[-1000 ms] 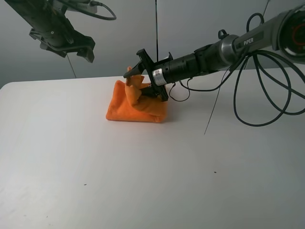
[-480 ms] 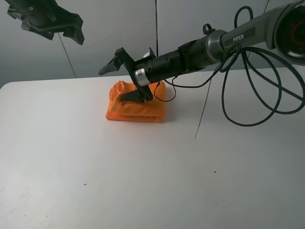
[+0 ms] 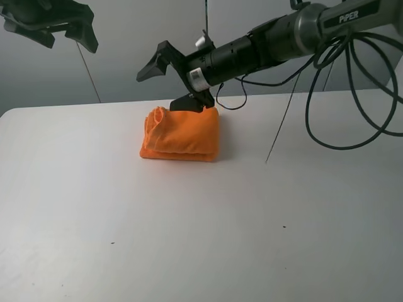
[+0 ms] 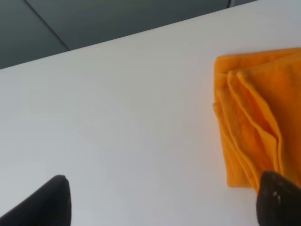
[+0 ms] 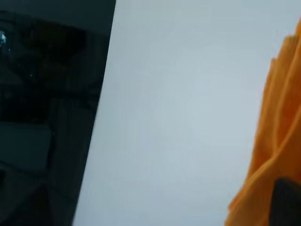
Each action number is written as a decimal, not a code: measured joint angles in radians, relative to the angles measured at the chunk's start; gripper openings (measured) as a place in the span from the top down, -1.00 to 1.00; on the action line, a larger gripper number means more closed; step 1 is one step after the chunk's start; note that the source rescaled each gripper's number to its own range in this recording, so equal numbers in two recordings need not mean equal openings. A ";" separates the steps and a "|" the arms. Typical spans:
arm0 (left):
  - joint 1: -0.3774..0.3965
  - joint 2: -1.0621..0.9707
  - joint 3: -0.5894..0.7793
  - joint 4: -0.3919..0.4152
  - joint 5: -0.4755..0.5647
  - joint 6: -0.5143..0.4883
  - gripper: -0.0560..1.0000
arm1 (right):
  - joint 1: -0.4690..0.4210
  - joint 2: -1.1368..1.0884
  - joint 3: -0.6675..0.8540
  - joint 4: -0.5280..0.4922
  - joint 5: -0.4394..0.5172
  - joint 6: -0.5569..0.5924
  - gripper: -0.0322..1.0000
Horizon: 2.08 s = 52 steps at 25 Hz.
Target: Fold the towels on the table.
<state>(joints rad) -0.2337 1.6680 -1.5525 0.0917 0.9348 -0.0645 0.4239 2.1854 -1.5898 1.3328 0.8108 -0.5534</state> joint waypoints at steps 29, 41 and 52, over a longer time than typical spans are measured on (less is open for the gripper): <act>0.232 -1.402 0.738 -0.109 0.121 0.078 -1.00 | -0.294 -1.863 0.911 -1.247 0.174 0.489 -1.00; 0.232 -1.532 0.940 -0.080 0.206 0.093 -1.00 | -0.294 -2.182 1.077 -1.371 0.286 0.512 -1.00; 0.232 -1.668 1.034 -0.085 0.156 0.136 -1.00 | -0.294 -2.186 1.077 -1.340 0.286 0.553 -1.00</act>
<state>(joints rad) -0.0022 0.0000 -0.5184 0.0071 1.0904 0.0718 0.1296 -0.0010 -0.5124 -0.0069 1.0973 0.0000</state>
